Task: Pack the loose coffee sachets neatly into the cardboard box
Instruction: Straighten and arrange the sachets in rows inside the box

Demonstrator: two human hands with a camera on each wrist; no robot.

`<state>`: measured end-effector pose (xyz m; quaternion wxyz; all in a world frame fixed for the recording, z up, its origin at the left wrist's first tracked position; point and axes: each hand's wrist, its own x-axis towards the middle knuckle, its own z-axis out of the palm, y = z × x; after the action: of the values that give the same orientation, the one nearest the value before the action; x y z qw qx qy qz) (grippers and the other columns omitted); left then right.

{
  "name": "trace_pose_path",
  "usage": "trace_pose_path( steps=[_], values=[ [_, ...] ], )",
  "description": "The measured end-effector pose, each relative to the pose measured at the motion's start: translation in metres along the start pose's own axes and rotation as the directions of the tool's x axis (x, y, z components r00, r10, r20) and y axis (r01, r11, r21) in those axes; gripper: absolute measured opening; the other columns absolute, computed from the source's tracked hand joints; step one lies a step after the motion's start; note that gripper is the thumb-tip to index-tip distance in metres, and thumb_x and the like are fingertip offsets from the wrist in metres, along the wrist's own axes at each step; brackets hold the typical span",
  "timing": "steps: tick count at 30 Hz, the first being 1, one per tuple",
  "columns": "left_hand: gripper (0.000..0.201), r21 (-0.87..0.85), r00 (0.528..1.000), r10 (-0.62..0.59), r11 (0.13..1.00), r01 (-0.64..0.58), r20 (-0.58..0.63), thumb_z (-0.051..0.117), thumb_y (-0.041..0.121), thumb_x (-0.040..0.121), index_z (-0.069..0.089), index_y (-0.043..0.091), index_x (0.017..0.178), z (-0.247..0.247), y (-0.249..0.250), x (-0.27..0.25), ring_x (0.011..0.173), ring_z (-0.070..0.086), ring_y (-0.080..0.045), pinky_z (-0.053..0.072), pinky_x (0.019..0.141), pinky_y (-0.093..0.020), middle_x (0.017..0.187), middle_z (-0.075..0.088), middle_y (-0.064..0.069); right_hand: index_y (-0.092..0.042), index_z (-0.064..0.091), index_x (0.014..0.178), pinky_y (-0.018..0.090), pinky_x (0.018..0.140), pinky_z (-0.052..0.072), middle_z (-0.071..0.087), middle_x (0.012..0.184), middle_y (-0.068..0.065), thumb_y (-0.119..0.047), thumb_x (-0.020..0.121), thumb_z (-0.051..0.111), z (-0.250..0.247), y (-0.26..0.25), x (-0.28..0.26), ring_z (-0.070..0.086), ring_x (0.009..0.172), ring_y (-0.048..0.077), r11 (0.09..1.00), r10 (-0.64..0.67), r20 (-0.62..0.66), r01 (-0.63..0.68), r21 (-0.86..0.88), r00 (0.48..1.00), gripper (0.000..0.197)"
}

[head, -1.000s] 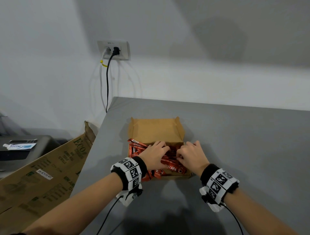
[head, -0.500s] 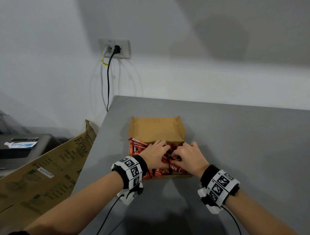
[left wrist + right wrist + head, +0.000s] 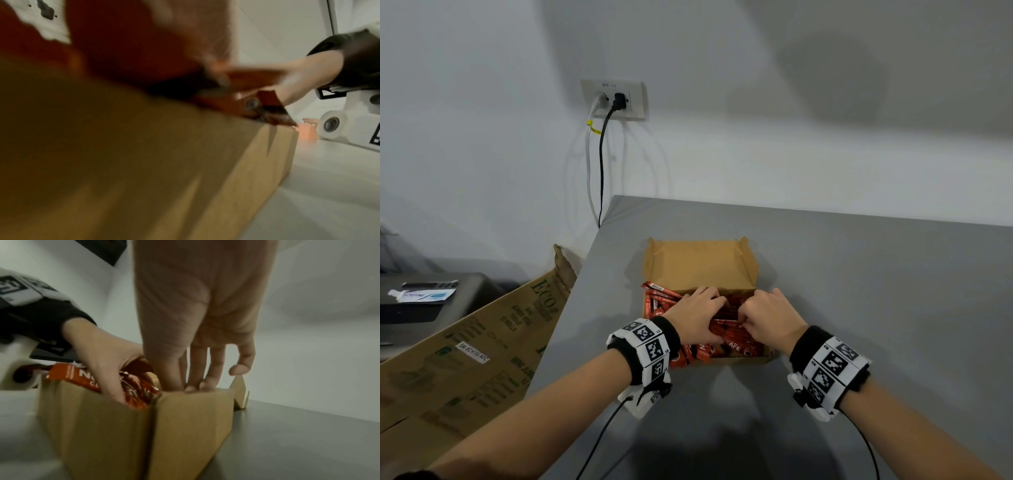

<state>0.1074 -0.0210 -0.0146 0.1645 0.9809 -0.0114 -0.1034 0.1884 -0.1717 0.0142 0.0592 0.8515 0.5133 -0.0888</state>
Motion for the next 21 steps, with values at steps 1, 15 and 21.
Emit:
trace_pose_path(
  steps=[1,15,21],
  values=[
    [0.066,0.001,1.0,-0.001,1.0,0.001,0.0,0.07,0.043,0.076,0.045,0.011,0.129,0.0,0.0,0.0,0.114,0.038,-0.02,0.039,0.099,-0.043,0.122,0.043,-0.004,-0.02,0.063,0.1,0.036,0.085,0.033,0.065,0.103,0.0,-0.016,0.091,0.045,0.001,-0.001,0.001,0.052,0.105,0.022,1.0,0.014,-0.019,-0.014,-0.008,1.0,0.021],
    [0.074,0.002,1.0,0.002,1.0,-0.002,-0.028,0.071,0.046,0.074,0.041,0.012,0.132,0.001,-0.001,-0.002,0.116,0.037,-0.019,0.04,0.098,-0.041,0.126,0.04,-0.005,-0.026,0.066,0.098,0.034,0.085,0.03,0.06,0.107,-0.006,-0.032,0.089,0.057,0.002,0.008,-0.001,0.048,0.105,0.017,0.994,0.082,-0.055,-0.077,0.078,0.995,0.014],
    [0.071,0.002,0.999,0.0,1.0,0.0,-0.039,0.071,0.046,0.074,0.043,0.012,0.13,0.002,-0.002,-0.001,0.114,0.037,-0.019,0.041,0.097,-0.042,0.125,0.041,-0.005,-0.025,0.062,0.086,0.031,0.08,0.03,0.059,0.097,-0.01,-0.056,0.084,0.054,0.0,0.007,-0.005,0.049,0.097,0.014,0.986,0.112,-0.14,-0.093,0.136,0.984,0.032]
  ],
)
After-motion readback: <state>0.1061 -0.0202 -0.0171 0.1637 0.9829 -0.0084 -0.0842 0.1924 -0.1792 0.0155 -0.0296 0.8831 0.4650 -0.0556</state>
